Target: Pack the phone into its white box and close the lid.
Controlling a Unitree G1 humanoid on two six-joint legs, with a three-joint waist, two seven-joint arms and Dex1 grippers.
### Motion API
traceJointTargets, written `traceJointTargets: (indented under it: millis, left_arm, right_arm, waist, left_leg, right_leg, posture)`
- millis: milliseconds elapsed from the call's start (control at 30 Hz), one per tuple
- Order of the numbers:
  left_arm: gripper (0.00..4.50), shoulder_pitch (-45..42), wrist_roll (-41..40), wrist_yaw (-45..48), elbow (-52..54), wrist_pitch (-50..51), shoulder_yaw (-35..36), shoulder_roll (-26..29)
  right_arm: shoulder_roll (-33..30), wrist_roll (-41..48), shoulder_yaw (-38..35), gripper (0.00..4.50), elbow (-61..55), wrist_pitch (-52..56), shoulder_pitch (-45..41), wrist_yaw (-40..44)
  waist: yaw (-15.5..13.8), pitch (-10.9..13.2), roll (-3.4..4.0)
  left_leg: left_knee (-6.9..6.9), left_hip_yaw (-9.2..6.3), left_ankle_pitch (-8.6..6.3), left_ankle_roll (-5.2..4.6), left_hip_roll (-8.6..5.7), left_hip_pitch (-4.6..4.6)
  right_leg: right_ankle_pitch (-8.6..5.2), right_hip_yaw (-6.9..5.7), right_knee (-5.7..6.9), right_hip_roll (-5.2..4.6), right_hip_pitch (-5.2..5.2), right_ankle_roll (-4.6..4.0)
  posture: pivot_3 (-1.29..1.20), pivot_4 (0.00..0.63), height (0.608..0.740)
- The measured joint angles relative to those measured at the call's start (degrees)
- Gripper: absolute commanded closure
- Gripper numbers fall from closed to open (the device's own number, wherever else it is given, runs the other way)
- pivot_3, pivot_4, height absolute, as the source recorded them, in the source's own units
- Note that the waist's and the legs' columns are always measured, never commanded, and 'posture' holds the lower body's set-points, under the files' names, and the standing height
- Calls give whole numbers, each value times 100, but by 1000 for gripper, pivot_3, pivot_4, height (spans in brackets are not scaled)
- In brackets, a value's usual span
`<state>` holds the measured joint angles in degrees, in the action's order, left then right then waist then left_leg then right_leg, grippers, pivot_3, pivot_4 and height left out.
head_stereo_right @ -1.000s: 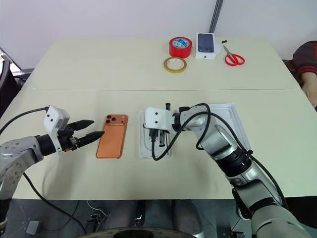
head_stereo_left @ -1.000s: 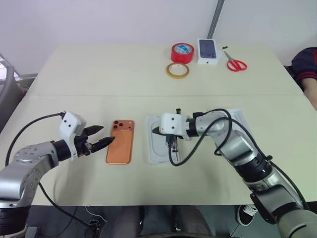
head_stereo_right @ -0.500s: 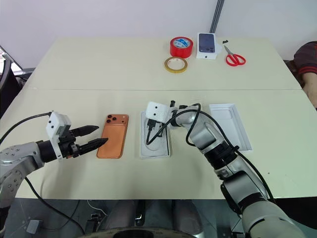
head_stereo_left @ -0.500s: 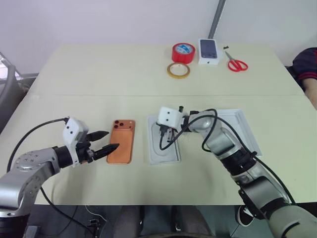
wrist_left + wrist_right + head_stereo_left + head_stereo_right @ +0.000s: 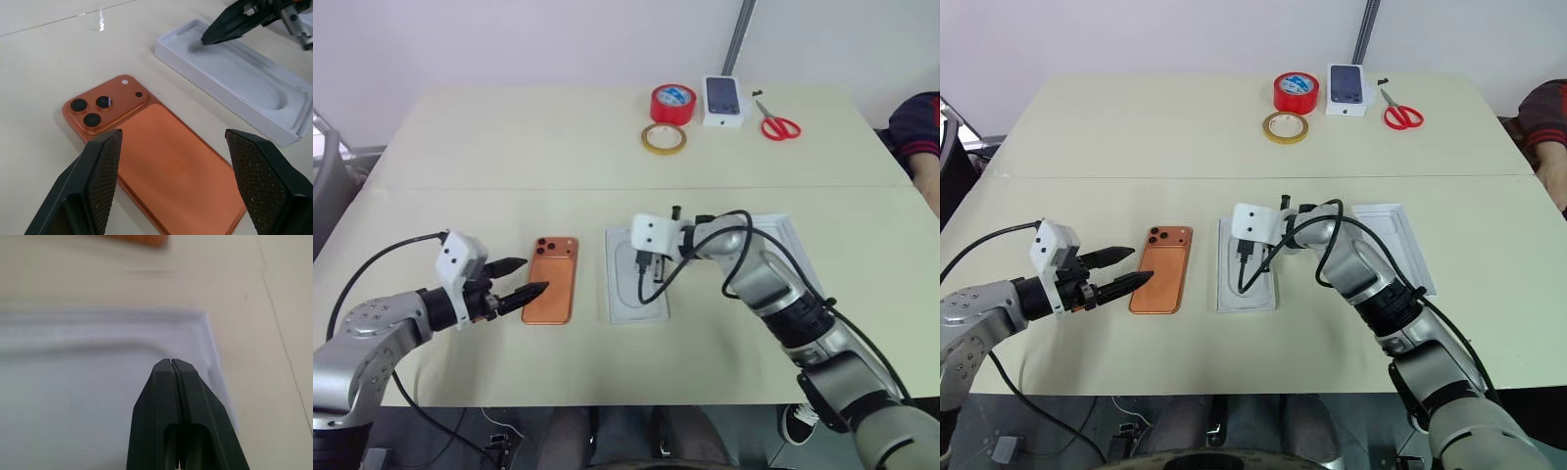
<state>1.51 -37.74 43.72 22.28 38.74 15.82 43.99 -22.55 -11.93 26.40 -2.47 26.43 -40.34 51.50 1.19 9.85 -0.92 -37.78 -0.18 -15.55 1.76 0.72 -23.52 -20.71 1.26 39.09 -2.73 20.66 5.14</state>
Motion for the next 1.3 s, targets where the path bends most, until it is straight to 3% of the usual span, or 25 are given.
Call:
traceJointTargets:
  millis: [100, 433, 733, 1000, 1300]
  left_arm:
    - [40, -242, -244, -600, -395, 775, 393, -59]
    - [40, -828, -925, -1439, -711, 2905, 599, -117]
    - [40, -1497, -1306, -1662, -585, 4606, 536, -258]
    - [40, -1543, -1681, -1985, -319, 4995, 689, -942]
    - [40, -1666, -2375, -2701, -684, 5164, 1029, -1290]
  right_arm:
    - [253, 134, 40, 4500, -359, 178, 43, -16]
    - [633, -361, 1196, 4500, 90, 508, -430, 249]
    - [756, -942, 1808, 4500, 761, -1, -918, 463]
    - [798, -1050, 1812, 4500, 804, -109, -908, 522]
    - [799, -1126, 1682, 4500, 830, -97, -829, 524]
  waist:
    - [1, -1, -1]
    - [1, -1, -1]
    - [-4, -18, 14]
    - [-26, -32, 22]
    - [-57, -38, 23]
  left_leg:
    - [-1, -1, 0, 0, 0, 0]
    - [-3, -3, 2, 4, -2, 0]
    - [-5, -4, 5, 9, -5, 10]
    - [-6, -8, 5, 9, -9, 15]
    - [-8, -17, 5, 10, -14, 21]
  right_leg:
    - [0, -1, 1, 1, 0, 0]
    - [0, -2, 11, 2, 7, 1]
    - [0, -3, 11, 1, 18, 1]
    - [0, -3, 7, -4, 5, 1]
    - [0, -13, 4, -9, -5, 1]
  posture:
    - [0, 150, 736]
    - [0, 150, 736]
    - [0, 150, 736]
    - [0, 150, 736]
    - [0, 150, 736]
